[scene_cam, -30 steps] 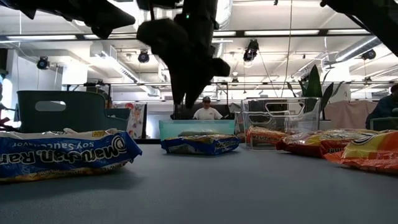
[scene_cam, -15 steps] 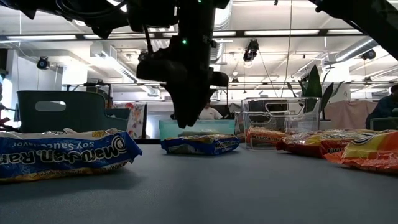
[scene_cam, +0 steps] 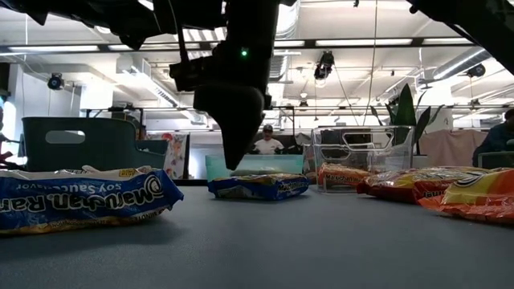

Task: Sort Maruchan noodles
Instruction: Put the blue noodle pack into the dark blue bin

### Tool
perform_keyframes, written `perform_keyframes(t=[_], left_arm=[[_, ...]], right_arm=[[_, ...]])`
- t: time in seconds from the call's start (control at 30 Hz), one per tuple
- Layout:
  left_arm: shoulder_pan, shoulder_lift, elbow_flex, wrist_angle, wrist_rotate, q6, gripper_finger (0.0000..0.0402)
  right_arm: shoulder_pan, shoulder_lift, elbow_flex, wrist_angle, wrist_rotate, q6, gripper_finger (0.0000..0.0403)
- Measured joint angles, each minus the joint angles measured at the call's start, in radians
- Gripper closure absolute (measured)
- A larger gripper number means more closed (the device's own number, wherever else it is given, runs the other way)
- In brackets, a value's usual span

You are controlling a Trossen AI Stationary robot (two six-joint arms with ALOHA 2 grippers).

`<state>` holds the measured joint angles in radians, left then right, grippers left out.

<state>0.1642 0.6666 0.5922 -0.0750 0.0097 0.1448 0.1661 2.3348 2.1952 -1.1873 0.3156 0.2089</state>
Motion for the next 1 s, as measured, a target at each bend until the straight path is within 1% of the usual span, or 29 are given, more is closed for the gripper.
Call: perform_keyframes(t=[0.23,0.4,0.53,0.63,0.73,0.83,1.0], left_arm=[[0.0,0.0,0.0,0.0,0.0,0.008,0.0363],[0.0,0.0,0.0,0.0,0.0,0.009,0.0363],[0.0,0.0,0.0,0.0,0.0,0.029,0.0363],[0.0,0.0,0.0,0.0,0.0,0.03,0.0363],[0.0,0.0,0.0,0.009,0.0,0.03,0.0363],[0.0,-0.001,0.0,0.023,0.0,0.03,0.0363],[0.0,-0.001,0.0,0.026,0.0,0.03,0.0363]], right_arm=[[0.007,0.0,-0.028,0.049,0.025,-0.098,0.024],[0.004,-0.001,-0.074,0.07,0.029,-0.007,0.0232],[0.004,-0.001,-0.121,0.075,0.085,0.079,0.024],[0.005,-0.002,-0.148,0.081,0.114,0.099,0.0253],[0.005,-0.005,-0.161,0.097,0.132,0.107,0.0274],[0.006,-0.005,-0.162,0.101,0.141,0.116,0.0308],[0.008,-0.006,-0.16,0.106,0.14,0.127,0.0377]])
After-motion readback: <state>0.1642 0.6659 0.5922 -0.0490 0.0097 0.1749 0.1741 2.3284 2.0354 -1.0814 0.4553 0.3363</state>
